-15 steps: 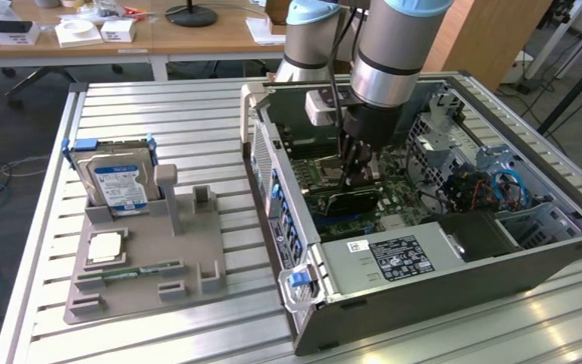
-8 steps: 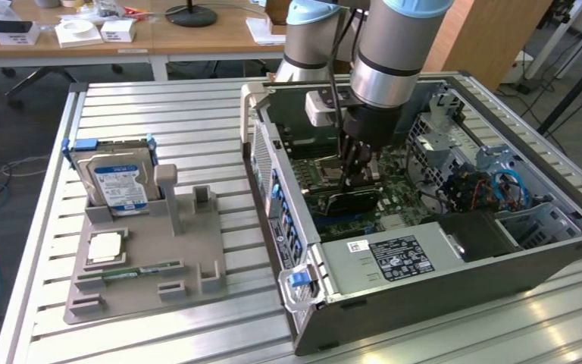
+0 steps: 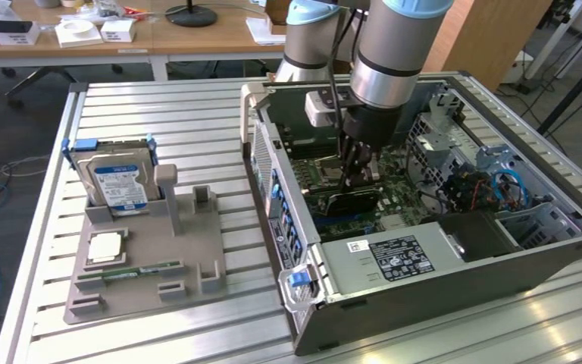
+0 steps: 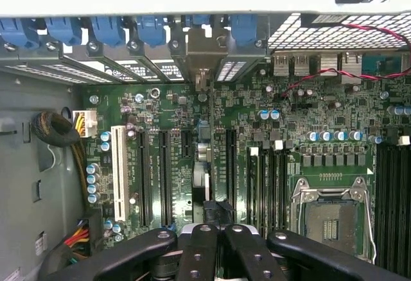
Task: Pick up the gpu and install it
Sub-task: 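Press down on the gpu until it lock into place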
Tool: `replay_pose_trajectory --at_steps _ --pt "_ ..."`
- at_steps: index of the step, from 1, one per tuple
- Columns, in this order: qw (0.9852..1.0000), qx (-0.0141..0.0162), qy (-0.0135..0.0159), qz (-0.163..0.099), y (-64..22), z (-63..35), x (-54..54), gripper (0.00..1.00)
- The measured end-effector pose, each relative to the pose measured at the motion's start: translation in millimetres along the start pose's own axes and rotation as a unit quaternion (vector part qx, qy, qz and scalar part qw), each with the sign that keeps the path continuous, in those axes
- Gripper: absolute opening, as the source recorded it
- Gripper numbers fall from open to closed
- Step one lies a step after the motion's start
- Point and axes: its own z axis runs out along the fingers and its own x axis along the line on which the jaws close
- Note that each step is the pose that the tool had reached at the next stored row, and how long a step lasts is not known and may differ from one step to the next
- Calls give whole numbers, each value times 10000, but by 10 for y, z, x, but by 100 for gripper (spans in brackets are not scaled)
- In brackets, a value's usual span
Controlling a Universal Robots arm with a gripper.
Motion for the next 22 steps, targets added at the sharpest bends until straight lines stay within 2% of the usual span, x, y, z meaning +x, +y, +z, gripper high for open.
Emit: replay_pose_trajectory --at_steps 14,22 --pt "10000 -1 0 0 2 15 4 10" --pt "10000 -1 -13 0 2 26 7 10"
